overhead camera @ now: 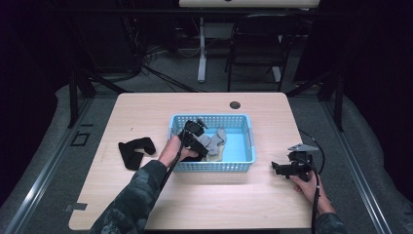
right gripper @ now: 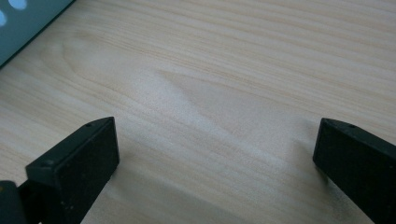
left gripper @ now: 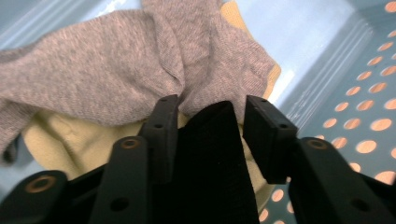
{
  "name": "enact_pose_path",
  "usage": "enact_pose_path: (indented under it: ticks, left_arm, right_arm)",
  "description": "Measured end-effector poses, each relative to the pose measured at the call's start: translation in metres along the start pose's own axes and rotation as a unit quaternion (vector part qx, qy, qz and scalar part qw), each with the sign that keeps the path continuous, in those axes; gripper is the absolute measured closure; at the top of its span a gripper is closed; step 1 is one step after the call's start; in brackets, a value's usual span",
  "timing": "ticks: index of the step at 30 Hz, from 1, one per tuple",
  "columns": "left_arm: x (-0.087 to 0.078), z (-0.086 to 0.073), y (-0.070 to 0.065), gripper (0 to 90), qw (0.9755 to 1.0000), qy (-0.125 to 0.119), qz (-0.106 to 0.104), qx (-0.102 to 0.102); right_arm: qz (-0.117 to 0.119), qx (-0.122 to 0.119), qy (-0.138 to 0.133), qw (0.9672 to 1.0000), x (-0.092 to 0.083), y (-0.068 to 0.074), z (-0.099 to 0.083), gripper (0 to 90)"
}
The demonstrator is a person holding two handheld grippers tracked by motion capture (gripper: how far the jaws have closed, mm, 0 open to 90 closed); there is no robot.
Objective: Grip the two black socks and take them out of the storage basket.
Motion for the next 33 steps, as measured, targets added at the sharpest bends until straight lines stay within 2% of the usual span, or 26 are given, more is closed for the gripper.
enact_pose_path:
  ticks: [2,3,4,6,9,11,14,15,20,25,29,31,33]
  left_arm:
    - [0.001,0.000,0.000,60.4,1.0000,0.002,-0.003,0.001]
    - [0.001,0.000,0.000,66.8,1.0000,0.002,-0.002,0.001]
    - [0.001,0.000,0.000,66.8,1.0000,0.003,0.000,0.003]
    - [0.000,0.000,0.001,76.4,1.0000,0.005,-0.002,0.005]
    - [-0.004,-0.003,0.003,82.1,1.0000,-0.002,-0.005,0.007]
    - [-0.006,-0.004,0.004,82.6,0.9999,-0.007,-0.005,0.006]
    - [-0.019,-0.010,0.005,83.1,0.9992,-0.039,-0.002,0.005]
    - [-0.019,-0.010,0.005,83.3,0.9992,-0.039,-0.002,0.005]
    - [-0.043,-0.022,0.010,84.2,0.9964,-0.083,0.010,0.007]
    - [-0.058,-0.030,0.014,85.0,0.9942,-0.106,0.019,0.007]
    - [-0.067,-0.032,0.015,85.4,0.9933,-0.113,0.019,0.008]
    - [-0.077,-0.032,0.016,85.6,0.9917,-0.127,0.019,0.009]
    - [-0.080,-0.032,0.017,85.6,0.9914,-0.129,0.019,0.010]
  right_arm:
    - [0.000,0.000,0.000,1.0000,0.000,0.000,0.000,0.0]
    - [0.000,0.000,0.000,1.0000,0.000,0.000,0.000,0.0]
    - [0.000,0.000,0.000,1.0000,0.000,0.000,0.000,0.0]
    - [0.000,-0.001,0.000,1.0000,0.000,0.000,0.000,0.0]
    - [0.000,-0.001,0.000,1.0000,0.000,0.000,0.000,0.0]
    - [0.000,-0.001,0.000,1.0000,0.000,0.000,0.000,0.0]
    - [0.000,-0.001,0.000,1.0000,0.000,0.000,0.000,0.0]
    - [0.000,-0.001,0.000,1.0000,0.000,0.000,0.000,0.0]
    - [0.000,-0.001,0.000,1.0000,0.000,0.000,0.000,0.0]
    - [0.000,-0.001,0.000,1.0000,0.000,0.000,0.000,0.0]
    - [0.000,-0.001,0.001,1.0000,0.000,0.000,0.000,0.0]
    - [0.000,-0.001,0.000,1.0000,0.000,0.000,0.000,0.0]
    - [0.000,-0.001,0.000,1.0000,0.000,0.000,0.000,0.0]
Point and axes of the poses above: each handheld gripper's, and its own axes: x roughly forward along the jaws, z roughly out of its top, y roughly to its left, the point moved 3 cm from there along x, roughly forward along the jaws, and after that the axes turned 15 degrees about y, right-handed, at the moved point
